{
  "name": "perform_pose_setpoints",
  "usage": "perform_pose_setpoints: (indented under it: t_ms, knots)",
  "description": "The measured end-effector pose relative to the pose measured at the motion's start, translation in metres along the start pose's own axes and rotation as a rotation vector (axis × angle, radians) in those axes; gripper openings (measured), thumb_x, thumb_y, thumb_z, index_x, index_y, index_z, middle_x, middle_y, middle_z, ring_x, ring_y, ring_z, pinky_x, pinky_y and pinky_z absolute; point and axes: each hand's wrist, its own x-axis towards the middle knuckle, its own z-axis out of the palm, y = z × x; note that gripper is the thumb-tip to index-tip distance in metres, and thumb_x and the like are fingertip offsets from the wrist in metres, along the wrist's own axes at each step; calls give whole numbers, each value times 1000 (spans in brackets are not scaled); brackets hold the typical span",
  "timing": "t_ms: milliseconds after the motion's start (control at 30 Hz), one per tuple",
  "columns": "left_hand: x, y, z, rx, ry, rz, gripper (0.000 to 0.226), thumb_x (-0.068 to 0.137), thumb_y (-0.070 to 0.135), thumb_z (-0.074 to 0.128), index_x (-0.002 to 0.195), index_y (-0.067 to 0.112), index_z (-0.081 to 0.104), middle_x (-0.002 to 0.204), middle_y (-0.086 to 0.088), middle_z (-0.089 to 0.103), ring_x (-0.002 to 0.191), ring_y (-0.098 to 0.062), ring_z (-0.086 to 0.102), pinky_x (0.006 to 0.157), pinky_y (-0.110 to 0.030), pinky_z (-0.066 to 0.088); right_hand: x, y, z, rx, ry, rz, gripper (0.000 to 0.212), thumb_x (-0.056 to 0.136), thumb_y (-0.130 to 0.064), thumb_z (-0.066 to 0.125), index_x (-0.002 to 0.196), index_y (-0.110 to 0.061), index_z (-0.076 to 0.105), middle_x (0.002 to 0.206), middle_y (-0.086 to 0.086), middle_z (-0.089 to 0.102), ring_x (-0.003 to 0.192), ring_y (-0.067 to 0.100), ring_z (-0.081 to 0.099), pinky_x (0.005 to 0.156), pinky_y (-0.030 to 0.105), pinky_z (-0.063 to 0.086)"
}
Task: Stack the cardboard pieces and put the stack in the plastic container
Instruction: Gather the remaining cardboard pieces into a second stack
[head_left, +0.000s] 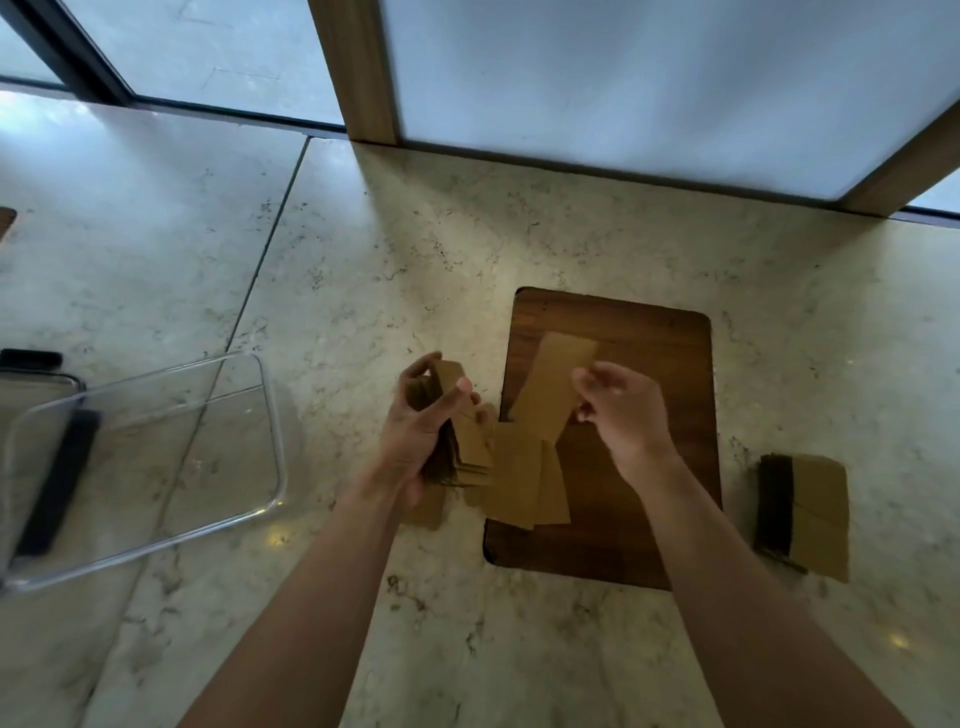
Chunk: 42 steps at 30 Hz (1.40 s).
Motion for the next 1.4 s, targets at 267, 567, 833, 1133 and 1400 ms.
perform_pose_setpoints:
  t_ms: [267, 567, 833, 1133, 1400]
  knots:
    - [-30, -15, -18, 105, 121, -159, 60, 85, -1, 75, 136, 25, 59, 114, -20, 72, 87, -35, 77, 66, -51, 65, -39, 42, 42, -476, 60, -55, 55, 92, -62, 55, 122, -17, 65, 110, -4, 72, 89, 8, 67, 74, 22, 55]
    - [-58, -25, -45, -52, 129, -80, 50, 85, 1, 80, 123, 24, 57, 96, -22, 77, 78, -35, 74, 77, -53, 62, -55, 65, 49, -673, 121, -50, 50, 82, -47, 78, 117, -14, 62, 118, 7, 57, 106, 22, 56, 86, 34, 48]
    - [-63, -29, -31, 131, 73, -135, 65, 74, 21, 93, 131, 13, 62, 114, -22, 76, 88, -34, 78, 69, -45, 65, -81, 42, 36, -62, -79, 66, 21, 100, -35, 60, 112, -20, 70, 104, 4, 72, 93, 26, 71, 79, 49, 63]
    - [-62, -36, -51, 142, 159, -180, 56, 78, 3, 81, 127, 20, 60, 113, -22, 75, 97, -42, 76, 78, -61, 64, -73, 53, 51, -809, 185, -93, 49, 98, -50, 55, 132, -14, 57, 131, 16, 54, 117, 23, 51, 101, 37, 43]
    - [-65, -31, -57, 106, 120, -91, 65, 77, 12, 90, 135, 20, 60, 110, -19, 79, 94, -36, 79, 71, -46, 67, -57, 68, 32, -444, 175, 84, 47, 91, -34, 72, 131, -13, 59, 130, 10, 60, 115, 27, 58, 86, 35, 48]
